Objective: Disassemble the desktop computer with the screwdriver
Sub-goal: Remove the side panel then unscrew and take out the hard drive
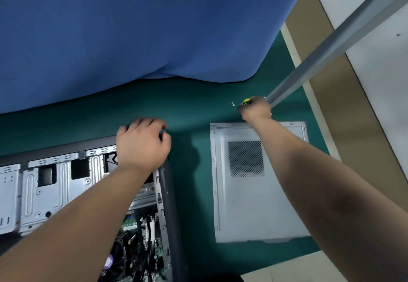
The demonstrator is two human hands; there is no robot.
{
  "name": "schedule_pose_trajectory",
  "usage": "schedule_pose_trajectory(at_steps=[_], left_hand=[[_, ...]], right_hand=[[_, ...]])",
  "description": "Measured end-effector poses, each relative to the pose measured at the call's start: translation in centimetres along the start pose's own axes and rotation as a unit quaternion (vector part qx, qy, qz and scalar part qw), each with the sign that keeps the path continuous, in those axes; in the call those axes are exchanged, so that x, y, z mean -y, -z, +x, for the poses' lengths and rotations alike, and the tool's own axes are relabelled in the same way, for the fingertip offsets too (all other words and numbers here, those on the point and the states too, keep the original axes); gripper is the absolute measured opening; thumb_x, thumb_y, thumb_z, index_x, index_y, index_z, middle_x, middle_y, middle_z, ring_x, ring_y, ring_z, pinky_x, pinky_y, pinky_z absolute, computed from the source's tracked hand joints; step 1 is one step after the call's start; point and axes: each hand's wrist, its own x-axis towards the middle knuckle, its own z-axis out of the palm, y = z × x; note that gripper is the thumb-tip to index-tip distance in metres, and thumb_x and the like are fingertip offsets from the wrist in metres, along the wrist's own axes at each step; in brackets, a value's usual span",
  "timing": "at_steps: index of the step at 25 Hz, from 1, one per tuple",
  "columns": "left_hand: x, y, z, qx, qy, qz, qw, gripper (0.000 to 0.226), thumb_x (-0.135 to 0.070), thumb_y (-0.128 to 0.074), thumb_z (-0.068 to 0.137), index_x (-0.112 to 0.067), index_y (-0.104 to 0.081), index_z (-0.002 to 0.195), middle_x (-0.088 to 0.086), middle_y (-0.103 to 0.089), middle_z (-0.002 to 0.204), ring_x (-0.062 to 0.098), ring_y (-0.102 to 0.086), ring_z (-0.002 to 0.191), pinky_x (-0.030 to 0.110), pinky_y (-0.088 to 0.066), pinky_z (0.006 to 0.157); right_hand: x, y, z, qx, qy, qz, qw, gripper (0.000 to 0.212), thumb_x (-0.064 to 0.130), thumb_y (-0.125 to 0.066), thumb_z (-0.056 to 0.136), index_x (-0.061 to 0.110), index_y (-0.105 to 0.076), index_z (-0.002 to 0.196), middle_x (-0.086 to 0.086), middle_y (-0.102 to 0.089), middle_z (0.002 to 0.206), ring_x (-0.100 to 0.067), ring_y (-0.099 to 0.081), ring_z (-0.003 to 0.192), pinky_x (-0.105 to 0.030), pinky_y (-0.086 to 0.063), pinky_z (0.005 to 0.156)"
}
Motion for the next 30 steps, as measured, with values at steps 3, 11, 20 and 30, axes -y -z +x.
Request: schedule_pose_trajectory(at_steps=[3, 11, 20, 30], left_hand=[[0.1, -0.3, 0.0, -0.030, -0.009, 0.004, 1.000, 0.032, -0.037, -0.042, 0.084, -0.030, -0.072, 0.095, -0.006, -0.073, 0.101, 0.025, -0.065, 0.102, 0.041, -0.042, 0.084], [0.4, -0.9, -0.1, -0.048, -0.021, 0.001, 0.999, 0.031, -0.037, -0.043, 0.086, -0.032, -0.072, 0.096, -0.010, -0.073, 0.105, 0.022, -0.064, 0.106, 0.040, -0.041, 0.086], [0.4, -0.8, 0.0, -0.044, -0.027, -0.008, 0.999, 0.033, -0.041, -0.041, 0.087, -0.034, -0.071, 0.099, -0.010, -0.072, 0.108, 0.022, -0.063, 0.107, 0.041, -0.042, 0.087], [-1.5, 3.8, -4.9, 0.180, -0.127, -0.235, 0.947, 0.054, -0.075, -0.038, 0.089, -0.045, -0.066, 0.124, -0.016, -0.051, 0.151, 0.006, -0.027, 0.151, 0.043, -0.011, 0.124]], right_hand=[[1.0, -0.8, 3.0, -0.004, -0.007, -0.025, 1.000, 0.026, 0.017, -0.057, 0.082, 0.019, -0.041, 0.062, 0.000, -0.048, 0.058, -0.027, -0.046, 0.064, -0.027, -0.028, 0.050], [0.7, -2.7, 5.5, -0.010, -0.038, 0.048, 0.998, 0.018, 0.016, -0.066, 0.079, 0.017, -0.050, 0.072, -0.004, -0.060, 0.071, -0.027, -0.056, 0.071, -0.024, -0.037, 0.053], [1.4, 0.2, 3.3, 0.026, -0.093, 0.187, 0.978, 0.015, 0.010, -0.058, 0.085, 0.015, -0.045, 0.085, -0.008, -0.043, 0.076, -0.023, -0.039, 0.061, -0.032, -0.033, 0.054], [6.8, 3.8, -16.6, 0.162, -0.025, 0.592, 0.789, 0.013, -0.002, -0.054, 0.090, 0.010, -0.054, 0.092, -0.005, -0.049, 0.071, -0.016, -0.047, 0.056, -0.028, -0.039, 0.049]])
